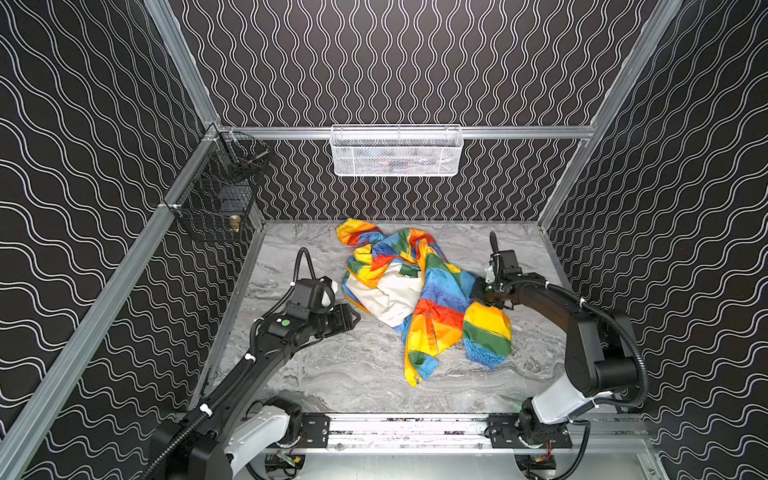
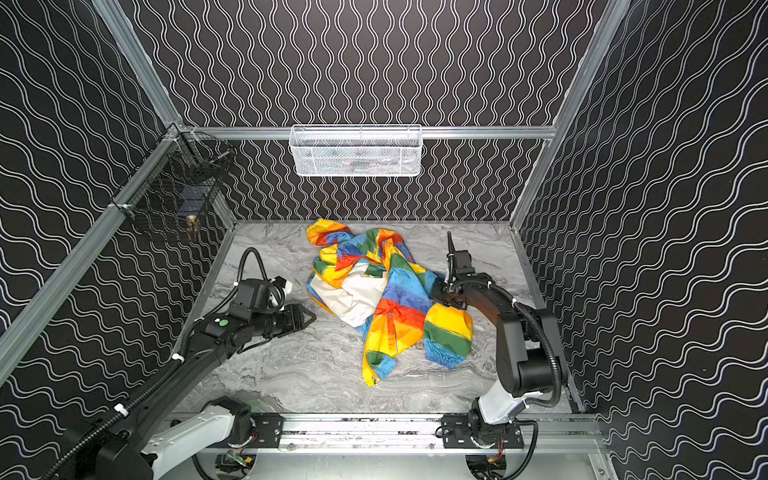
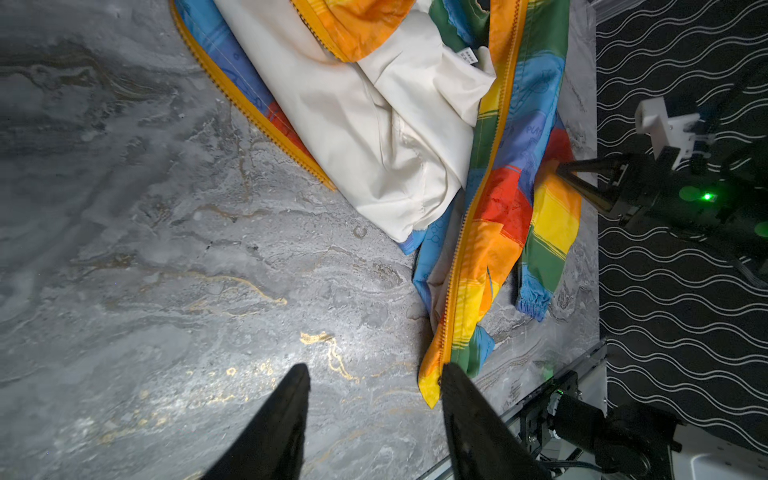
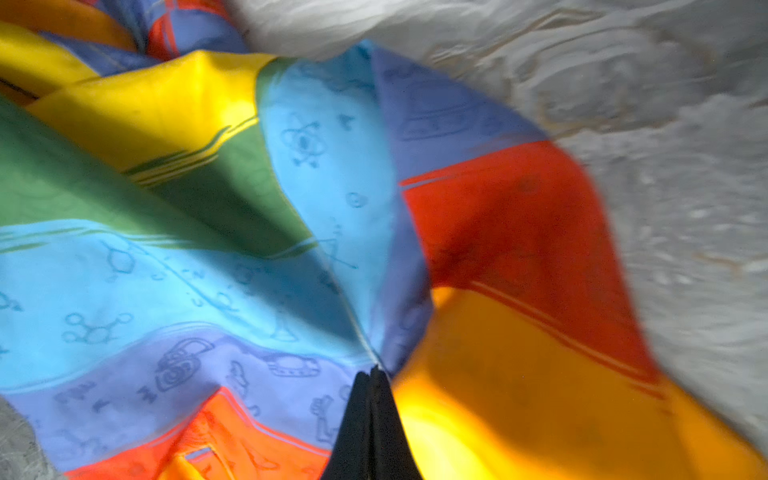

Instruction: Zip up the jacket

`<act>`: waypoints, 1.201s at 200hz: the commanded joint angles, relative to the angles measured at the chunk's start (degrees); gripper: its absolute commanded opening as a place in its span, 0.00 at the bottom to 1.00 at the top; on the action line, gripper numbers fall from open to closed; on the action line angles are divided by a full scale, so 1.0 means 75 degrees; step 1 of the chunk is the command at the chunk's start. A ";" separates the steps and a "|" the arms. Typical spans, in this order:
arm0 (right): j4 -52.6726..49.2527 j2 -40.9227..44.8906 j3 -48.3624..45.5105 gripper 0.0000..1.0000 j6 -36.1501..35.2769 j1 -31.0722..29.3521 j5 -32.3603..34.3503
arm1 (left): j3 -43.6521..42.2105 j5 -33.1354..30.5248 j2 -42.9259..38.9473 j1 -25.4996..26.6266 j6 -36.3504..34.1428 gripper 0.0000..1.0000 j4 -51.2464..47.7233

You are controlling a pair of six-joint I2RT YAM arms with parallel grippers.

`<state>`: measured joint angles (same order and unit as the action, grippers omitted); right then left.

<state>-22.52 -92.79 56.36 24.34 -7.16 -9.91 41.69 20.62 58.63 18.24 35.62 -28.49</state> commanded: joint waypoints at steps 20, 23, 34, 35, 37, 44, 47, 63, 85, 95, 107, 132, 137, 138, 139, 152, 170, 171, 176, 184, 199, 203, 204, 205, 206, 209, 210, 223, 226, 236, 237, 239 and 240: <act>-0.0638 0.0034 0.0299 0.00 -0.0371 0.0374 0.0421 | 0.0174 0.0344 0.0260 -0.0441 -0.0316 0.54 -0.0138; -0.0683 0.0024 0.0356 0.00 -0.0377 0.0385 0.0465 | 0.0182 0.0344 0.0273 -0.0478 -0.0325 0.54 -0.0146; -0.0838 -0.0002 0.0511 0.00 -0.0397 0.0412 0.0622 | 0.0216 0.0366 0.0397 -0.0603 -0.0366 0.54 -0.0185; -0.0851 -0.0002 0.0524 0.00 -0.0397 0.0414 0.0632 | 0.0223 0.0367 0.0409 -0.0615 -0.0372 0.54 -0.0185; -0.0870 -0.0005 0.0557 0.00 -0.0397 0.0415 0.0645 | 0.0228 0.0376 0.0441 -0.0639 -0.0385 0.55 -0.0186; -0.0954 -0.0003 0.0657 0.00 -0.0409 0.0427 0.0698 | 0.0249 0.0401 0.0548 -0.0732 -0.0420 0.55 -0.0188; -0.0992 0.0006 0.0689 0.00 -0.0421 0.0427 0.0711 | 0.0253 0.0422 0.0610 -0.0771 -0.0424 0.56 -0.0187; -0.1125 0.0115 0.0880 0.08 -0.0424 0.0427 0.0656 | 0.0315 0.0528 0.0959 -0.0971 -0.0482 0.58 -0.0119; -0.1306 0.0488 0.1064 0.35 -0.0298 0.0407 0.0562 | 0.0449 0.0642 0.1504 -0.1311 -0.0501 0.59 0.0071; -0.1270 0.0753 0.1061 0.42 -0.0199 0.0335 0.0343 | 0.0499 0.0750 0.1743 -0.1490 -0.0475 0.59 0.0301; -0.1184 0.1056 0.0992 0.51 -0.0036 0.0090 0.0129 | 0.0578 0.0828 0.2119 -0.1689 -0.0426 0.60 0.0568; -0.1295 0.1305 0.1073 0.64 0.0257 -0.1115 0.0583 | 0.0746 0.1099 0.3138 -0.2107 -0.0219 0.60 0.1279; -0.1321 0.1296 0.1100 0.65 0.0313 -0.1395 0.0674 | 0.0805 0.1061 0.3345 -0.2146 -0.0197 0.60 0.1408; -0.1327 0.1297 0.1099 0.66 0.0327 -0.1445 0.0699 | 0.0816 0.1054 0.3383 -0.2148 -0.0194 0.60 0.1420; -0.1330 0.1298 0.1105 0.66 0.0340 -0.1493 0.0723 | 0.0834 0.1051 0.3425 -0.2155 -0.0186 0.60 0.1449; -0.1336 0.1235 0.1112 0.68 0.0580 -0.2087 0.0900 | 0.1043 0.1021 0.3923 -0.2238 -0.0116 0.60 0.1750; -0.1171 0.1164 0.1054 0.69 0.0914 -0.2693 0.0850 | 0.1235 0.1278 0.4615 -0.2383 0.0170 0.60 0.2373; -0.1152 0.1161 0.1047 0.69 0.0932 -0.2721 0.0840 | 0.1248 0.1285 0.4651 -0.2390 0.0177 0.60 0.2400; -0.1061 0.1130 0.1032 0.69 0.1018 -0.2842 0.0773 | 0.1318 0.1320 0.4818 -0.2399 0.0247 0.60 0.2541; -0.0908 0.1088 0.1018 0.67 0.1171 -0.3027 0.0671 | 0.1418 0.1389 0.5065 -0.2403 0.0327 0.60 0.2754; -0.0442 0.0969 0.1043 0.63 0.1468 -0.3291 0.0375 | 0.1635 0.1515 0.5471 -0.2407 0.0458 0.60 0.3059; -0.0314 0.0896 0.1069 0.62 0.1536 -0.3348 0.0223 | 0.1677 0.1550 0.5558 -0.2408 0.0493 0.60 0.3135; -0.0278 0.0880 0.1078 0.62 0.1554 -0.3359 0.0192 | 0.1692 0.1557 0.5585 -0.2408 0.0503 0.60 0.3151; -0.0237 0.0867 0.1083 0.62 0.1568 -0.3370 0.0165 | 0.1711 0.1566 0.5604 -0.2408 0.0502 0.60 0.3170; -0.0211 0.0854 0.1091 0.62 0.1576 -0.3376 0.0140 | 0.1726 0.1576 0.5626 -0.2403 0.0502 0.60 0.3186; -0.0122 0.0793 0.1123 0.61 0.1658 -0.3422 0.0068 | 0.1765 0.1614 0.5703 -0.2408 0.0522 0.60 0.3236; -0.0094 0.0770 0.1128 0.61 0.1679 -0.3431 0.0044 | 0.1777 0.1630 0.5728 -0.2408 0.0529 0.60 0.3254; 0.0227 0.0434 0.1380 0.57 0.1929 -0.3549 -0.0206 | 0.1959 0.1740 0.6038 -0.2407 0.0567 0.60 0.3385; 0.0286 0.0341 0.1450 0.56 0.1997 -0.3565 -0.0262 | 0.1998 0.1755 0.6089 -0.2395 0.0561 0.60 0.3406; 0.0507 0.0039 0.1686 0.55 0.2205 -0.3620 -0.0398 | 0.2069 0.1801 0.6261 -0.2397 0.0593 0.60 0.3479; 0.0531 0.0013 0.1709 0.55 0.2216 -0.3630 -0.0405 | 0.2087 0.1805 0.6277 -0.2397 0.0588 0.60 0.3481; 0.0577 -0.0060 0.1749 0.55 0.2269 -0.3643 -0.0428 | 0.2101 0.1808 0.6309 -0.2397 0.0579 0.60 0.3497; 0.0601 -0.0096 0.1776 0.55 0.2283 -0.3647 -0.0432 | 0.2103 0.1809 0.6330 -0.2397 0.0575 0.60 0.3507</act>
<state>-25.21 -89.82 66.48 35.90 -33.61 -9.26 56.05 31.86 103.83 0.34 39.00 -6.44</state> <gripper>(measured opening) 0.554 0.597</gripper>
